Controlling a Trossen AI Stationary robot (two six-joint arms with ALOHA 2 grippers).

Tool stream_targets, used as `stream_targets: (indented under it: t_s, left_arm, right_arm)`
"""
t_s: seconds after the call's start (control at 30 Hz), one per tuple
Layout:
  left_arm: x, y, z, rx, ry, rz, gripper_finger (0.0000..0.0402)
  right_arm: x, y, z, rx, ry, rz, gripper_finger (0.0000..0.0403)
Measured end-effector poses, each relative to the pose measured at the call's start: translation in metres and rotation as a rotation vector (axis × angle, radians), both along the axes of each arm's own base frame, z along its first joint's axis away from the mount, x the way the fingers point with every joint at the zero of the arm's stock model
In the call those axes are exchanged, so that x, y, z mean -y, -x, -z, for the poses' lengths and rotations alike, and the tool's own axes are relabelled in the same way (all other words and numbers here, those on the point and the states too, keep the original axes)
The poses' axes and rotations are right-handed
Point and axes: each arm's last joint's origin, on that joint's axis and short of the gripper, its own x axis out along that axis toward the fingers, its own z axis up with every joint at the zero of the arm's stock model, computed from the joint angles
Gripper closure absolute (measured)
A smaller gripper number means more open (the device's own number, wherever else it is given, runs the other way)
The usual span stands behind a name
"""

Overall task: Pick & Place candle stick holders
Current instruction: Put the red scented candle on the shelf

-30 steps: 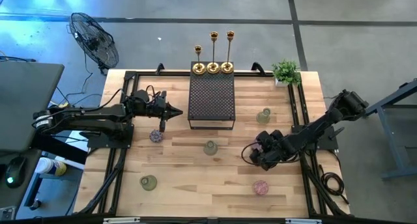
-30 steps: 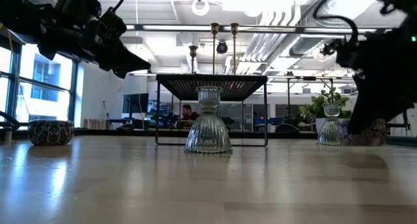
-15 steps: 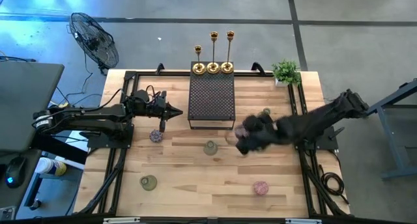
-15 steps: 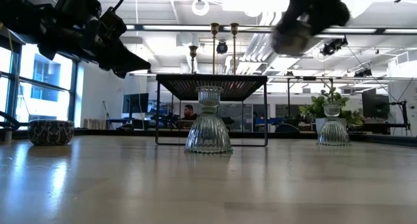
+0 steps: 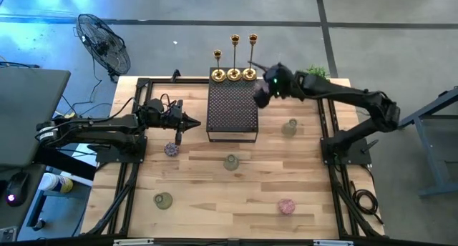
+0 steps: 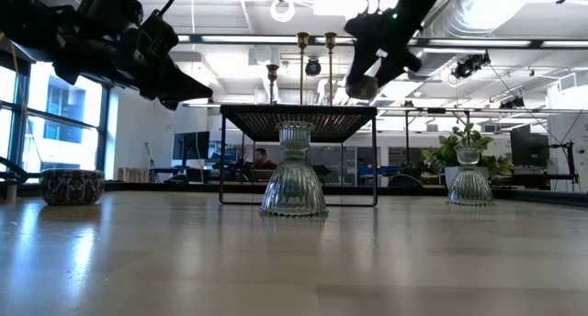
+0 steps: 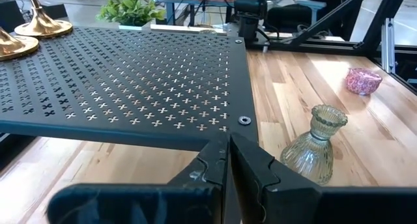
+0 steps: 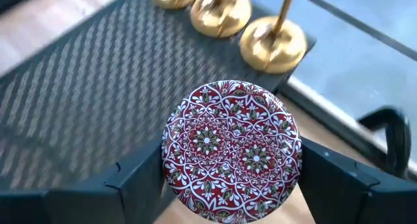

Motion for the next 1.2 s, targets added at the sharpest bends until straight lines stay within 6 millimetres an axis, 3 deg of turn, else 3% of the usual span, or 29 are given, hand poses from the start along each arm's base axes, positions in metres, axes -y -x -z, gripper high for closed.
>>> stream_targets:
  t_s: [0.23,0.47,0.67,1.2]
  left_arm:
    - [0.0,0.0,-0.001,0.005,-0.01,-0.002,0.0387]
    - [0.0,0.0,0.0,-0.001,-0.007,-0.001,0.0387]
    - [0.0,0.0,0.0,-0.001,-0.006,0.004,0.0387]
    - [0.0,0.0,0.0,0.0,-0.006,0.004,0.0387]
  right_arm:
    - [0.027,-0.025,0.019,-0.036,0.007,-0.076,0.0116]
    - [0.048,-0.045,0.02,-0.109,0.01,-0.088,0.0116]
    - [0.059,-0.049,0.026,-0.118,-0.03,-0.105,0.0116]
    - [0.062,-0.047,0.03,-0.143,-0.043,-0.096,0.0116]
